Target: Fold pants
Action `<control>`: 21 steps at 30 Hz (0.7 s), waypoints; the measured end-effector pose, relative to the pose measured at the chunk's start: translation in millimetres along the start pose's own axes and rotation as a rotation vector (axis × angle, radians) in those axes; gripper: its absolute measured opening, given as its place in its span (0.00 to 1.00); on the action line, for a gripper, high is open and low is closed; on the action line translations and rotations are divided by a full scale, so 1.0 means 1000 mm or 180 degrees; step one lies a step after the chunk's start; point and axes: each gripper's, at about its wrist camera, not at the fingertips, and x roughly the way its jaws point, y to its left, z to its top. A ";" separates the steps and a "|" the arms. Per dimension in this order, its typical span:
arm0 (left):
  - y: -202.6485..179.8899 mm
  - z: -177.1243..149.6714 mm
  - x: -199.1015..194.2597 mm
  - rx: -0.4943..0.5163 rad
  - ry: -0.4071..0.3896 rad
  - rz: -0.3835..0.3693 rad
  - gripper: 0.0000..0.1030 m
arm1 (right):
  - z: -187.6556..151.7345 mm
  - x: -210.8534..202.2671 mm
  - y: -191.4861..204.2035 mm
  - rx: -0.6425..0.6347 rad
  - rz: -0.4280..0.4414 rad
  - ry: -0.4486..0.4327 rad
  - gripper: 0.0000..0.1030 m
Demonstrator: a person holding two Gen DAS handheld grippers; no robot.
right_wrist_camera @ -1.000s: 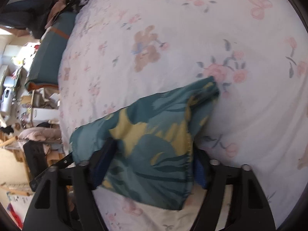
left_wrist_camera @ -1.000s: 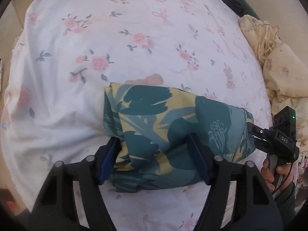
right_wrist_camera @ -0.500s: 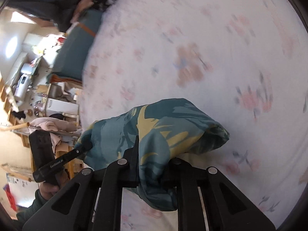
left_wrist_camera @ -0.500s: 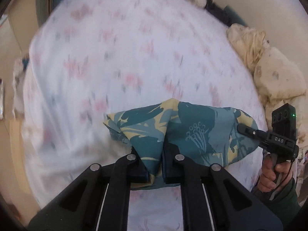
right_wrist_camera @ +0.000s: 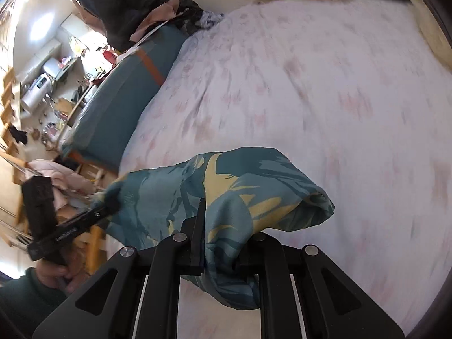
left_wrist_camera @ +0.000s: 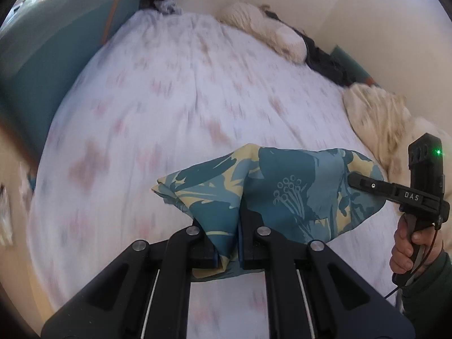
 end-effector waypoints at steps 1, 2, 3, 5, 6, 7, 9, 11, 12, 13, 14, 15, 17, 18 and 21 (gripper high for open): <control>0.001 0.015 0.008 0.0021 -0.0056 0.0010 0.07 | 0.015 0.007 -0.002 -0.0018 -0.0023 -0.0027 0.13; 0.002 0.035 0.020 0.0048 -0.0108 0.0025 0.07 | 0.031 0.015 -0.003 -0.0066 -0.0074 -0.0055 0.13; 0.003 0.046 0.028 0.0074 -0.0133 0.0044 0.07 | 0.049 0.024 -0.005 -0.0103 -0.0134 -0.0084 0.13; -0.001 0.074 0.056 0.0215 -0.0143 0.0161 0.07 | 0.079 0.044 -0.011 -0.0142 -0.0239 -0.0124 0.13; -0.002 0.085 0.069 0.0269 -0.0156 0.0204 0.07 | 0.091 0.054 -0.017 -0.0129 -0.0278 -0.0135 0.13; -0.004 0.097 0.085 0.0344 -0.0158 0.0256 0.07 | 0.098 0.063 -0.020 -0.0132 -0.0331 -0.0135 0.13; -0.006 0.111 0.107 0.0474 -0.0194 0.0349 0.07 | 0.114 0.081 -0.026 -0.0177 -0.0497 -0.0128 0.13; -0.006 0.117 0.130 0.0520 -0.0173 0.0413 0.07 | 0.125 0.099 -0.030 -0.0227 -0.0675 -0.0144 0.13; 0.000 0.113 0.142 0.0413 -0.0118 0.0436 0.09 | 0.131 0.112 -0.032 -0.0303 -0.0836 -0.0104 0.13; 0.002 0.108 0.150 0.0402 -0.0061 0.0516 0.16 | 0.133 0.125 -0.034 -0.0377 -0.0991 0.0012 0.14; 0.001 0.103 0.158 0.0498 0.0006 0.0673 0.19 | 0.134 0.140 -0.038 -0.0388 -0.1100 0.0165 0.14; 0.002 0.099 0.166 0.0615 0.0035 0.0914 0.19 | 0.133 0.151 -0.043 -0.0394 -0.1205 0.0234 0.15; 0.010 0.097 0.172 0.0657 0.0071 0.1101 0.26 | 0.130 0.152 -0.050 -0.0474 -0.1391 0.0114 0.37; 0.017 0.098 0.174 0.0614 0.0082 0.1189 0.41 | 0.130 0.148 -0.061 -0.0453 -0.1635 0.0075 0.60; 0.038 0.101 0.164 0.0378 -0.0069 0.1390 0.52 | 0.129 0.129 -0.086 -0.0303 -0.1727 0.0048 0.73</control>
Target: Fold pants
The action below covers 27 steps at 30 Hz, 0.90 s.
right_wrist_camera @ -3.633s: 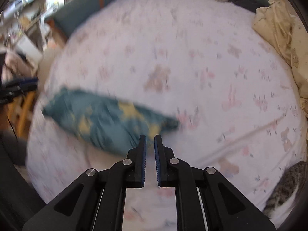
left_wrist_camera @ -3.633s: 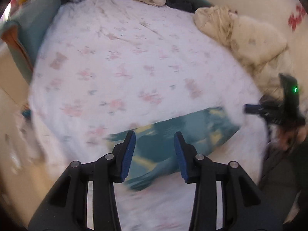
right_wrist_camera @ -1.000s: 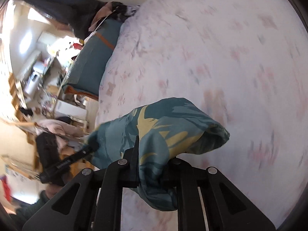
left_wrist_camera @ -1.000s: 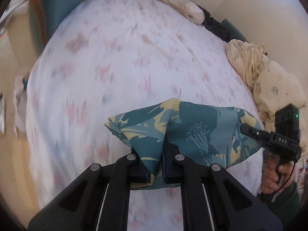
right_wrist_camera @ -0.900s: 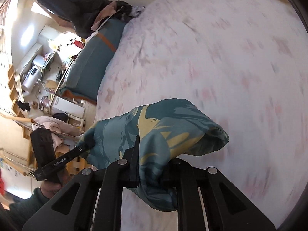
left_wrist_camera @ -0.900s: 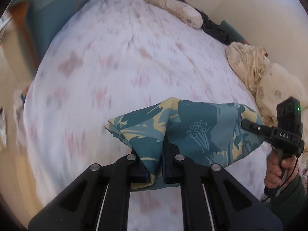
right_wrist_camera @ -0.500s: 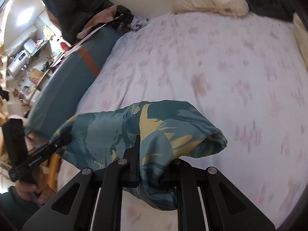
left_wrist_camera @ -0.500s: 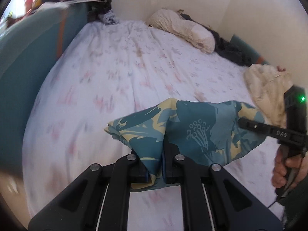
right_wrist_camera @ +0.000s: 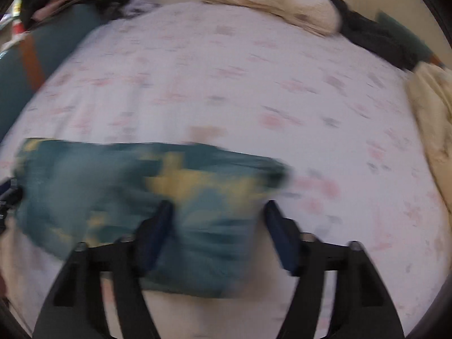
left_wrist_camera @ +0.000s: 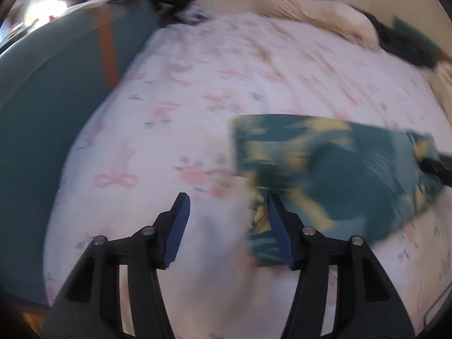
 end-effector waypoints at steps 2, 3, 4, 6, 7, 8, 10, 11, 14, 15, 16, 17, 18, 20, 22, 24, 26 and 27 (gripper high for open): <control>0.007 -0.003 0.000 -0.0070 0.0029 0.0033 0.52 | -0.004 -0.013 -0.011 -0.0038 -0.0157 -0.0097 0.73; 0.009 -0.006 -0.003 -0.0070 0.0010 0.0012 0.52 | -0.006 -0.020 -0.012 -0.0150 -0.0376 -0.0192 0.73; 0.009 -0.009 -0.005 -0.0008 0.0022 0.0059 0.52 | -0.009 -0.028 -0.015 -0.0226 -0.0553 -0.0270 0.73; 0.008 -0.014 -0.017 0.0036 -0.0007 0.0048 0.50 | -0.013 -0.040 -0.028 -0.0096 -0.0488 -0.0260 0.73; 0.006 -0.018 -0.028 0.0071 -0.0071 -0.0062 0.50 | -0.015 -0.045 -0.033 -0.0021 -0.0345 -0.0243 0.73; 0.003 -0.022 -0.037 0.0109 -0.0111 -0.0083 0.50 | -0.017 -0.052 -0.034 0.0010 -0.0253 -0.0249 0.73; -0.001 -0.035 -0.065 0.0063 -0.0225 -0.0137 0.50 | -0.030 -0.076 -0.029 -0.0031 -0.0106 -0.0362 0.73; -0.001 -0.039 -0.074 0.0024 -0.0239 -0.0163 0.50 | -0.037 -0.087 -0.025 -0.0035 -0.0013 -0.0407 0.75; -0.004 -0.064 -0.122 -0.0173 -0.0357 -0.0363 0.50 | -0.062 -0.121 -0.015 0.0153 0.0268 -0.0486 0.75; -0.006 -0.070 -0.134 -0.0204 -0.0402 -0.0405 0.52 | -0.076 -0.136 -0.011 0.0199 0.0334 -0.0526 0.79; -0.009 -0.079 -0.152 -0.0221 -0.0440 -0.0470 0.57 | -0.090 -0.153 -0.006 0.0214 0.0382 -0.0566 0.82; -0.012 -0.088 -0.172 -0.0237 -0.0477 -0.0546 0.59 | -0.100 -0.165 -0.002 0.0221 0.0418 -0.0625 0.86; -0.012 -0.092 -0.184 -0.0271 -0.0516 -0.0580 0.66 | -0.119 -0.187 0.003 0.0217 0.0473 -0.0701 0.88; -0.012 -0.107 -0.218 -0.0367 -0.0559 -0.0645 0.82 | -0.149 -0.223 0.011 0.0209 0.0530 -0.0796 0.90; -0.014 -0.125 -0.254 -0.0338 -0.0662 -0.0671 0.85 | -0.173 -0.256 0.016 0.0188 0.0509 -0.0867 0.92; -0.015 -0.143 -0.289 -0.0266 -0.0751 -0.0650 0.91 | -0.192 -0.286 0.019 0.0171 0.0489 -0.0973 0.94; -0.011 -0.160 -0.321 -0.0284 -0.0831 -0.0621 0.97 | -0.212 -0.316 0.022 0.0174 0.0421 -0.1066 0.96; -0.008 -0.169 -0.338 -0.0325 -0.0870 -0.0620 1.00 | -0.225 -0.336 0.026 0.0152 0.0397 -0.1142 0.98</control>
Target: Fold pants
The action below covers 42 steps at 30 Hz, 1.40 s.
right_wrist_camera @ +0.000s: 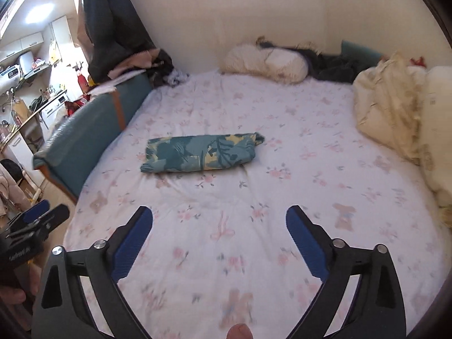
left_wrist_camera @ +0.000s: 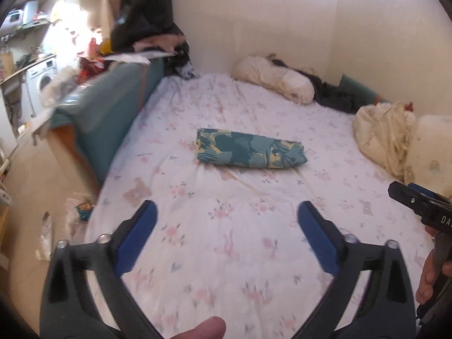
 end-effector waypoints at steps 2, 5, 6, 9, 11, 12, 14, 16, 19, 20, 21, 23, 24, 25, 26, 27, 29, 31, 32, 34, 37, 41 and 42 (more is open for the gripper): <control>0.002 -0.009 -0.034 -0.0018 -0.0068 0.0059 1.00 | -0.010 -0.030 0.010 -0.0070 -0.0029 -0.0092 0.99; 0.005 -0.023 -0.084 0.0035 -0.0177 0.0040 1.00 | -0.031 -0.076 0.026 -0.0071 -0.0041 -0.0205 1.00; 0.006 -0.028 -0.096 0.0046 -0.0213 0.0015 1.00 | -0.040 -0.092 0.031 -0.0056 -0.0033 -0.0241 1.00; 0.011 -0.040 -0.133 0.0120 -0.0338 -0.0017 1.00 | -0.064 -0.122 0.045 -0.0059 -0.0015 -0.0296 1.00; 0.014 -0.051 -0.155 0.0149 -0.0370 0.0025 1.00 | -0.078 -0.134 0.054 -0.0110 -0.0047 -0.0305 1.00; 0.015 -0.054 -0.161 0.0156 -0.0369 0.0023 1.00 | -0.086 -0.139 0.059 -0.0134 -0.0069 -0.0291 1.00; 0.017 -0.068 -0.174 0.0181 -0.0326 -0.0002 1.00 | -0.103 -0.152 0.067 -0.0148 -0.0088 -0.0316 1.00; 0.020 -0.082 -0.184 0.0199 -0.0280 -0.0039 1.00 | -0.119 -0.164 0.071 -0.0144 -0.0105 -0.0373 1.00; 0.028 -0.106 -0.194 0.0243 -0.0226 -0.0071 1.00 | -0.141 -0.177 0.075 -0.0105 -0.0187 -0.0443 1.00; 0.029 -0.110 -0.195 0.0236 -0.0242 -0.0061 1.00 | -0.147 -0.179 0.076 -0.0097 -0.0177 -0.0434 1.00; 0.030 -0.114 -0.195 0.0226 -0.0296 -0.0029 1.00 | -0.153 -0.181 0.077 -0.0111 -0.0158 -0.0425 1.00; 0.028 -0.126 -0.196 0.0242 -0.0528 0.0036 1.00 | -0.161 -0.180 0.077 -0.0135 -0.0157 -0.0427 1.00; 0.026 -0.130 -0.193 0.0267 -0.0525 0.0061 1.00 | -0.164 -0.180 0.077 -0.0142 -0.0156 -0.0435 1.00; 0.026 -0.134 -0.186 0.0237 -0.0443 0.0075 1.00 | -0.168 -0.179 0.077 -0.0145 -0.0170 -0.0457 1.00; 0.028 -0.138 -0.179 0.0175 -0.0353 0.0037 1.00 | -0.171 -0.177 0.077 -0.0147 -0.0192 -0.0478 1.00; 0.029 -0.140 -0.175 0.0144 -0.0307 0.0025 1.00 | -0.174 -0.174 0.076 -0.0138 -0.0197 -0.0494 1.00; 0.030 -0.145 -0.166 0.0089 -0.0208 0.0004 1.00 | -0.181 -0.168 0.072 -0.0126 -0.0203 -0.0527 1.00; 0.028 -0.145 -0.163 0.0146 -0.0250 0.0014 1.00 | -0.189 -0.159 0.068 -0.0105 -0.0259 -0.0477 1.00; 0.026 -0.144 -0.162 0.0189 -0.0261 0.0028 1.00 | -0.191 -0.153 0.067 -0.0078 -0.0261 -0.0408 1.00; 0.025 -0.143 -0.158 0.0210 -0.0252 0.0024 1.00 | -0.191 -0.144 0.060 0.0014 -0.0278 -0.0315 1.00; 0.023 -0.144 -0.154 0.0226 -0.0259 0.0006 1.00 | -0.188 -0.139 0.051 0.0178 -0.0205 -0.0297 1.00; 0.022 -0.144 -0.150 0.0183 -0.0206 -0.0041 1.00 | -0.189 -0.136 0.048 0.0187 -0.0223 -0.0295 1.00; 0.021 -0.144 -0.150 0.0185 -0.0208 -0.0028 1.00 | -0.188 -0.136 0.048 0.0193 -0.0209 -0.0298 1.00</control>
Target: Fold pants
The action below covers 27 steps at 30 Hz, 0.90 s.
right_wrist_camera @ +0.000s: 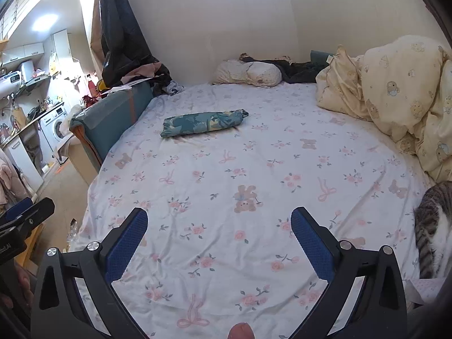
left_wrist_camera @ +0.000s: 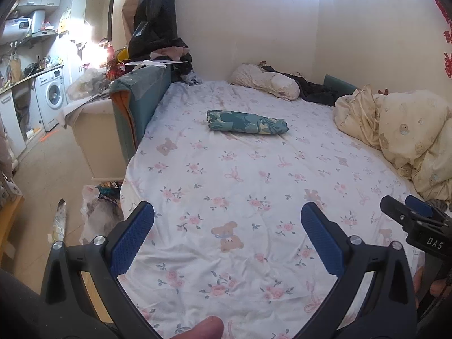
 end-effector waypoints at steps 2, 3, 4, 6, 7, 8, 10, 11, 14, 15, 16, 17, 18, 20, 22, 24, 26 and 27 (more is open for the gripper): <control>-0.001 -0.001 0.001 0.0025 -0.0012 0.0019 1.00 | 0.001 -0.001 -0.001 0.0012 0.0018 -0.0017 1.00; -0.002 -0.001 0.001 0.0040 -0.0017 0.0025 1.00 | 0.001 -0.002 0.000 0.0015 0.0022 -0.0031 1.00; -0.004 -0.001 0.001 0.0059 -0.0021 0.0028 1.00 | 0.001 -0.002 0.000 0.0007 0.0035 -0.0038 1.00; -0.005 -0.001 0.001 0.0081 -0.0025 0.0035 1.00 | 0.001 -0.002 0.001 -0.0020 0.0051 -0.0047 1.00; -0.006 -0.001 0.001 0.0083 -0.0030 0.0033 1.00 | 0.001 -0.002 0.002 -0.0037 0.0050 -0.0050 1.00; -0.006 -0.001 0.001 0.0071 -0.0032 0.0024 1.00 | 0.001 -0.002 0.003 -0.0044 0.0058 -0.0052 1.00; -0.007 -0.001 0.000 0.0075 -0.0043 0.0011 1.00 | 0.002 -0.003 0.003 -0.0027 0.0085 -0.0060 1.00; -0.007 -0.001 -0.001 0.0093 -0.0051 0.0020 1.00 | 0.002 -0.004 0.004 -0.0032 0.0088 -0.0069 1.00; -0.006 0.001 -0.002 0.0089 -0.0077 0.0062 1.00 | 0.001 -0.004 0.006 -0.0082 0.0077 -0.0077 1.00; -0.006 0.001 -0.003 0.0075 -0.0096 0.0077 1.00 | 0.001 -0.004 0.006 -0.0096 0.0075 -0.0075 1.00; -0.006 0.002 -0.004 0.0075 -0.0129 0.0106 1.00 | 0.001 -0.004 0.007 -0.0100 0.0078 -0.0070 1.00; -0.006 0.003 -0.006 0.0079 -0.0152 0.0117 1.00 | 0.001 -0.004 0.007 -0.0089 0.0090 -0.0064 1.00; -0.006 0.004 -0.006 0.0076 -0.0162 0.0115 1.00 | 0.001 -0.004 0.007 -0.0075 0.0109 -0.0063 1.00; -0.005 0.004 -0.007 0.0061 -0.0159 0.0078 1.00 | 0.001 -0.005 0.007 -0.0081 0.0104 -0.0070 1.00; -0.005 0.003 -0.007 0.0067 -0.0153 0.0074 1.00 | 0.001 -0.005 0.008 -0.0091 0.0102 -0.0074 1.00; -0.005 0.002 -0.009 0.0083 -0.0155 0.0065 1.00 | 0.000 -0.006 0.008 -0.0101 0.0097 -0.0084 1.00; -0.002 0.002 -0.010 0.0074 -0.0156 0.0078 1.00 | -0.001 -0.005 0.010 -0.0140 0.0072 -0.0076 1.00; -0.001 0.002 -0.009 0.0057 -0.0139 0.0075 1.00 | -0.002 -0.003 0.010 -0.0150 0.0073 -0.0055 1.00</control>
